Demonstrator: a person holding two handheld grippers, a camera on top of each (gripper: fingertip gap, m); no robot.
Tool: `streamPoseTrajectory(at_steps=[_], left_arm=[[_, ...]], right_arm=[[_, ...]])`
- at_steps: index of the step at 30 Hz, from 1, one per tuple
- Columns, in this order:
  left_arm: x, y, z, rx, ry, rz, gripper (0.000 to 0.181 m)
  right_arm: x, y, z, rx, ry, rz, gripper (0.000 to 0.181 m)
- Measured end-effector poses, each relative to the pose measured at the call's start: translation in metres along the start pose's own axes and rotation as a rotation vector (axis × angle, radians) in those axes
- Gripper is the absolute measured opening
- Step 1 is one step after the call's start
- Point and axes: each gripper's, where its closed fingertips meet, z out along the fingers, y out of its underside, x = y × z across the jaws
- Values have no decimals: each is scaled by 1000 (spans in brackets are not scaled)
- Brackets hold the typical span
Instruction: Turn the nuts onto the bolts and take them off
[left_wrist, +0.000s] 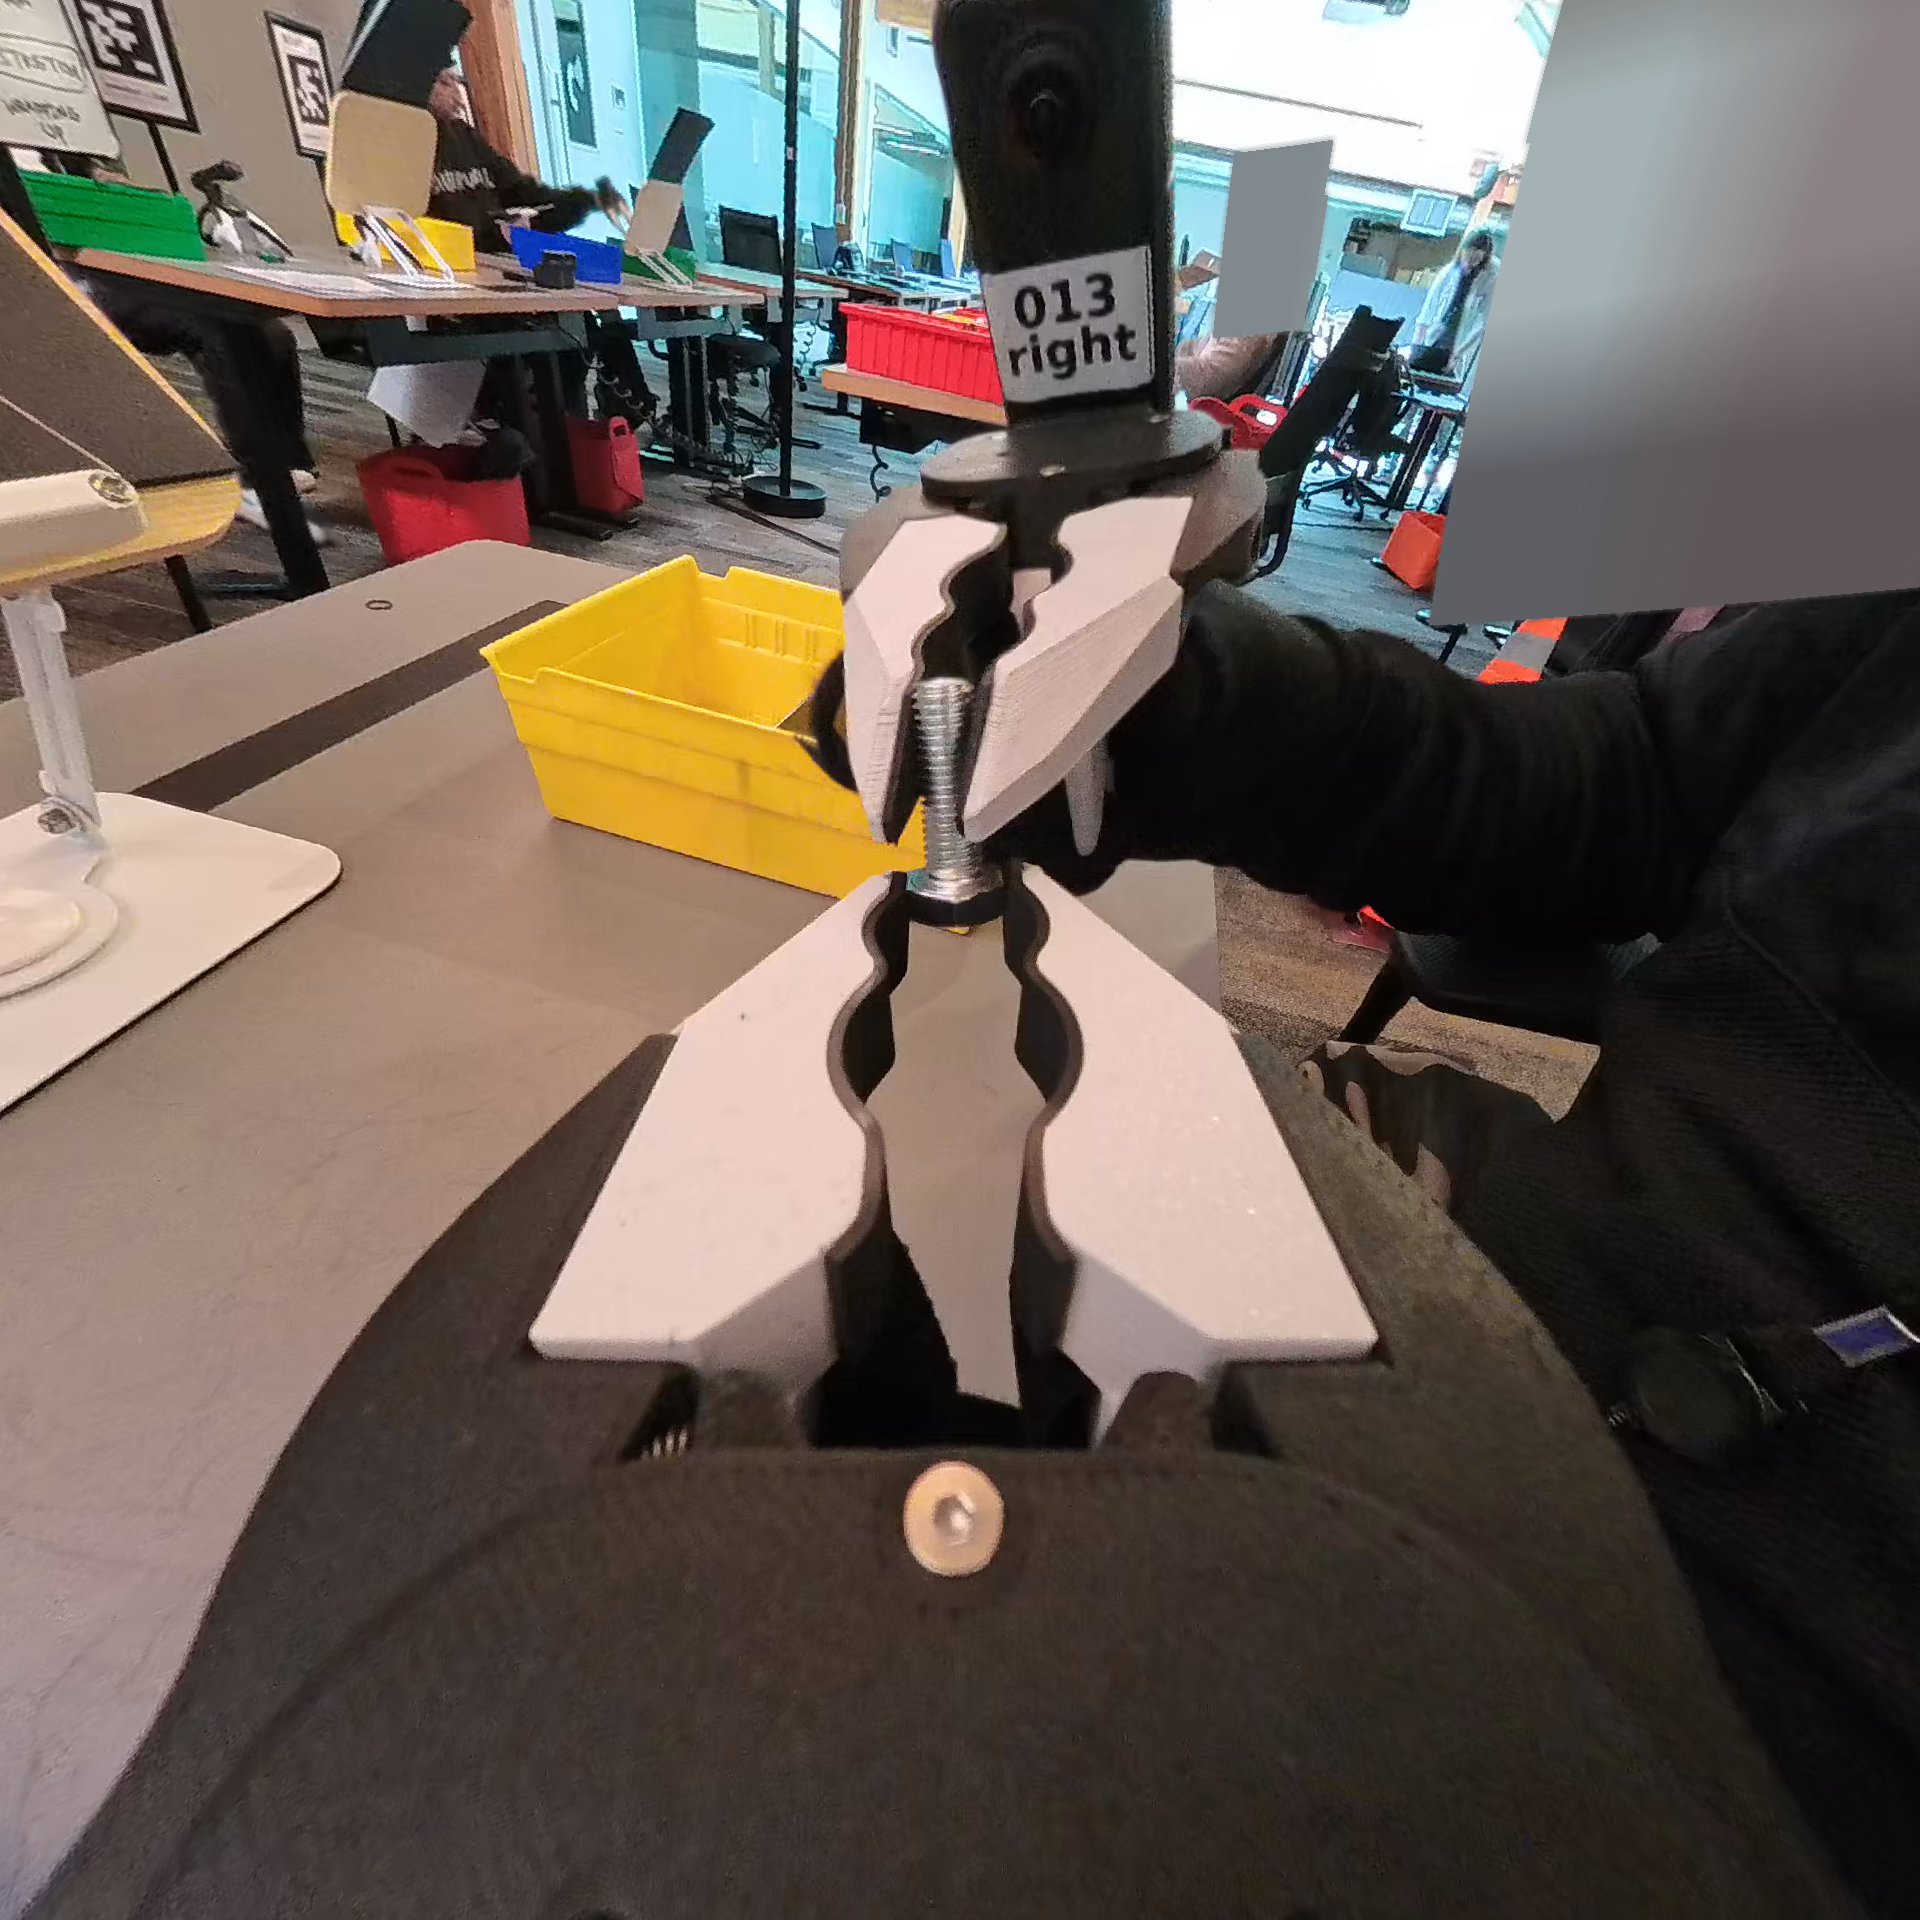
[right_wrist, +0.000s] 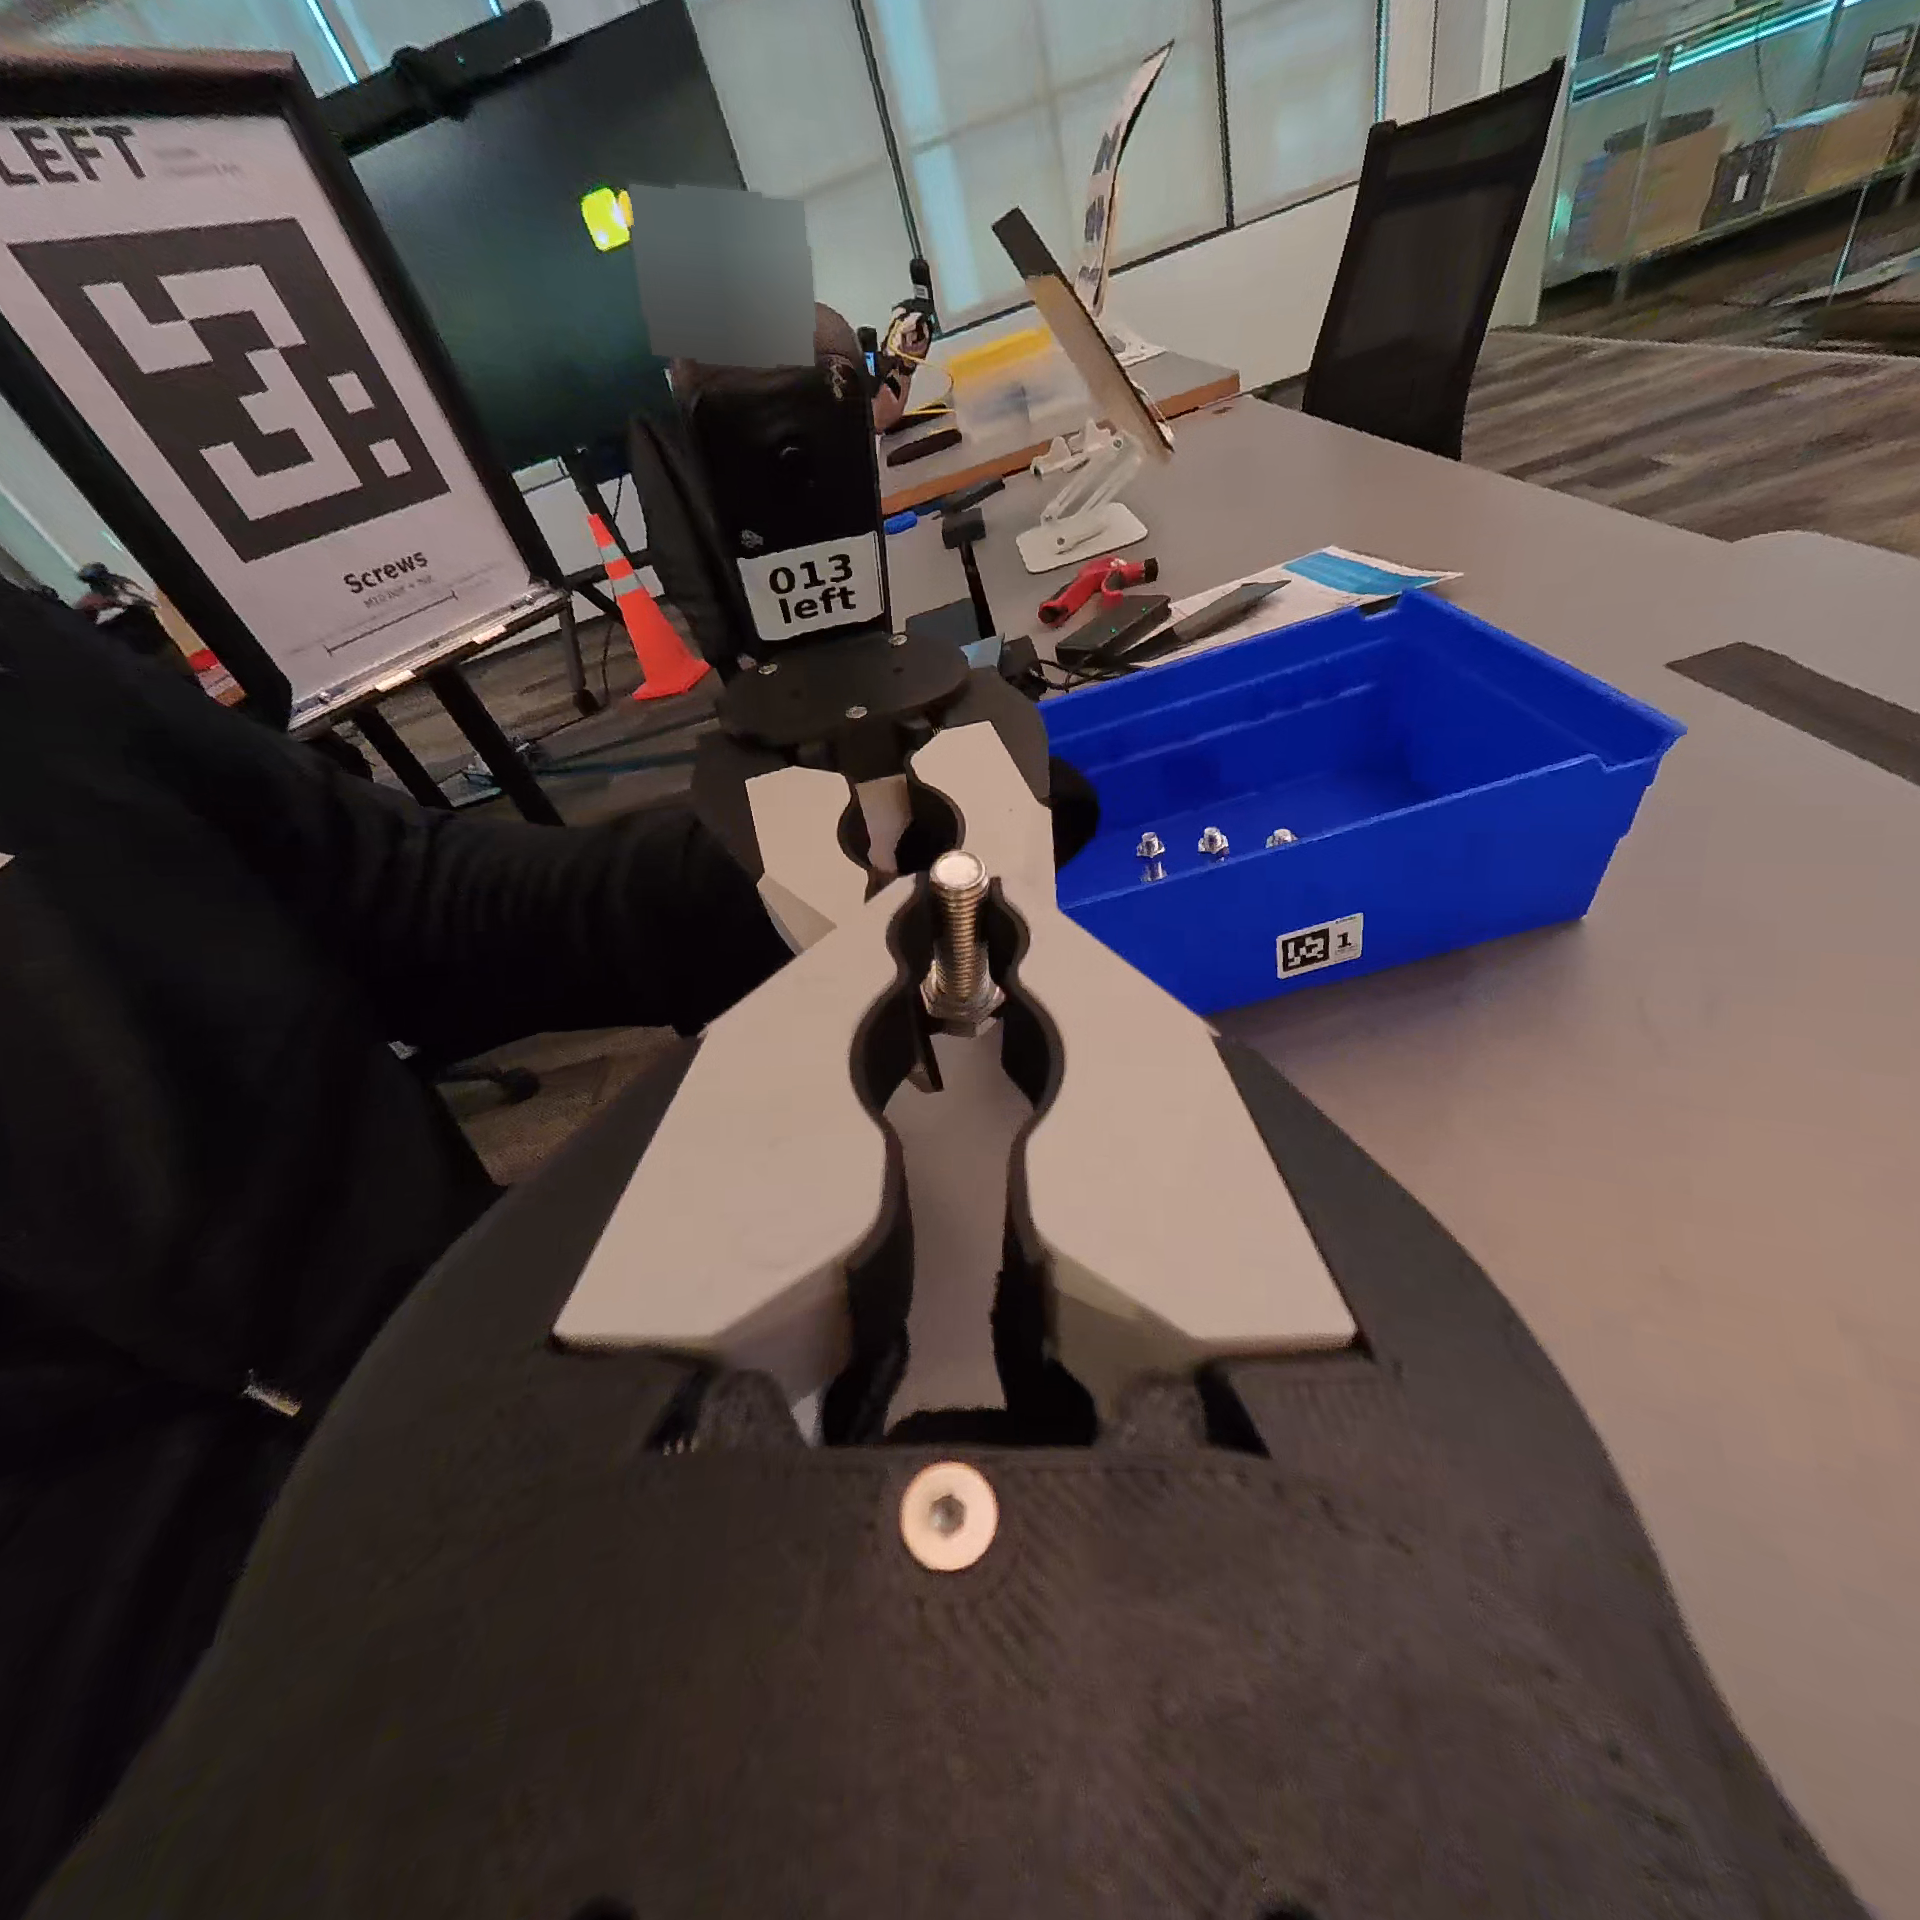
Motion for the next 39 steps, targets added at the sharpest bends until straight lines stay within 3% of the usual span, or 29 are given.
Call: streamPoseTrajectory(at_steps=[4,7,9,12,16,21,26,31,35,39], left_arm=[[-4,-2,-1,21,-14,-39,16],[-13,-2,-6,10,-51,-39,19],[-20,-6,-14,18,-82,-28,18],[-26,-11,-24,16,-107,-2,5],[-32,-13,-30,-10,-144,35,0],[-38,-7,-30,-72,-184,58,0],[-41,-3,-28,-121,-207,80,1],[-44,-4,-26,-131,-206,71,2],[-55,-4,-34,-164,-246,76,3],[-81,-3,-60,-224,-341,60,10]], right_arm=[[3,-1,-4,-6,16,-6,7],[20,-13,-28,0,90,-28,7],[48,-23,-62,-15,219,-54,7],[113,-20,-138,-151,527,-100,7],[189,25,-237,-389,797,21,7],[242,110,-304,-729,907,183,7],[261,159,-318,-927,890,266,8],[272,171,-325,-1023,907,309,26],[269,139,-318,-900,947,253,23],[242,99,-300,-787,959,138,21]])
